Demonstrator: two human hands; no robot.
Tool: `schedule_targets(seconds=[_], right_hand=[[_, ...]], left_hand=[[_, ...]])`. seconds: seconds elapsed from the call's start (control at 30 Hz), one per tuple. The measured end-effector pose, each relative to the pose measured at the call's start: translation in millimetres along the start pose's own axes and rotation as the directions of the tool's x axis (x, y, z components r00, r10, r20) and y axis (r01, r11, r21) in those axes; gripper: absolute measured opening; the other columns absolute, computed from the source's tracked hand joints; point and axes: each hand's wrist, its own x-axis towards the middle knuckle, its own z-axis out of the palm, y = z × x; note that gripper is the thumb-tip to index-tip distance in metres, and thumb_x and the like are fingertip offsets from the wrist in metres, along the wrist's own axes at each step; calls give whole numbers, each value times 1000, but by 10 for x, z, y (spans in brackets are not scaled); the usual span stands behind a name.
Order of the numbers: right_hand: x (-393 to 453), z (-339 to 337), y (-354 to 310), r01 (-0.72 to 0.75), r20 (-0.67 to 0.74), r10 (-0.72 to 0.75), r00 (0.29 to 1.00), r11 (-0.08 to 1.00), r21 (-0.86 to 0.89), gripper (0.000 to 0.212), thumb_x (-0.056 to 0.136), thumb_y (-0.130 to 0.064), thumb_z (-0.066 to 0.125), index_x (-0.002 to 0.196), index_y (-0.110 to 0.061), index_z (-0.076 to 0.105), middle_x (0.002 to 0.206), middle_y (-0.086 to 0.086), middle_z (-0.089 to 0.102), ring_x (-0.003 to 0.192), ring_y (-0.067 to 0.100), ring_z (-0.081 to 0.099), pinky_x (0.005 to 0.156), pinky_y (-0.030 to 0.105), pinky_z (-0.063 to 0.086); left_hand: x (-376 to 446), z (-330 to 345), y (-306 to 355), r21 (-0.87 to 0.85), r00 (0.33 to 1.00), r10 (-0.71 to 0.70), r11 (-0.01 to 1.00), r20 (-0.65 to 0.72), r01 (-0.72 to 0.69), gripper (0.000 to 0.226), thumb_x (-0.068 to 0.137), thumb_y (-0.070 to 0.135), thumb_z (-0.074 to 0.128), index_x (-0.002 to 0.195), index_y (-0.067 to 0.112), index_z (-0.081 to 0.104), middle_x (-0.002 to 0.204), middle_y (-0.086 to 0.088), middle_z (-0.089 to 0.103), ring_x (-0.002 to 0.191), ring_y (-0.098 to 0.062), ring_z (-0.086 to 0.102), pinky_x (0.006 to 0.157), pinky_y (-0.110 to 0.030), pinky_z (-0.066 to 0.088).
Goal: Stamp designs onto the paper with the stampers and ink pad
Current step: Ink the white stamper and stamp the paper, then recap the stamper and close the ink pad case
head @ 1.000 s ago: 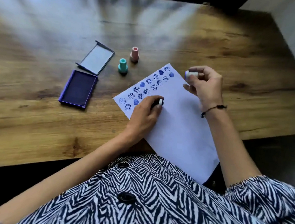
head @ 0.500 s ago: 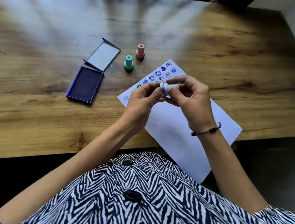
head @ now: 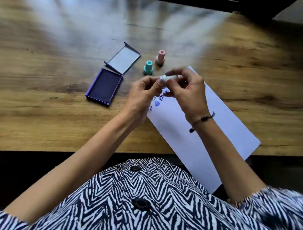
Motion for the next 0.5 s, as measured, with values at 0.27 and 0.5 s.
schedule_targets(seconds=[0.27, 0.5], right_hand=[[814, 229, 84, 232, 213, -110, 971, 644, -729, 23, 77, -5, 50, 100, -7, 56, 108, 19, 64, 97, 37, 58, 79, 36, 45], [834, 287, 71, 247, 243, -80, 967, 538, -806, 25, 80, -4, 47, 105, -4, 46, 109, 25, 61, 96, 43, 58, 76, 40, 46]], left_hand=[[241, -323, 157, 278, 963, 171, 955, -211, -108, 9, 82, 11, 59, 89, 10, 65, 77, 0, 65, 65, 2, 58, 70, -17, 50], [594, -602, 301, 936, 927, 374, 322, 13, -143, 45, 79, 23, 61, 115, -2, 51, 118, -26, 50, 109, -37, 48, 97, -37, 36]])
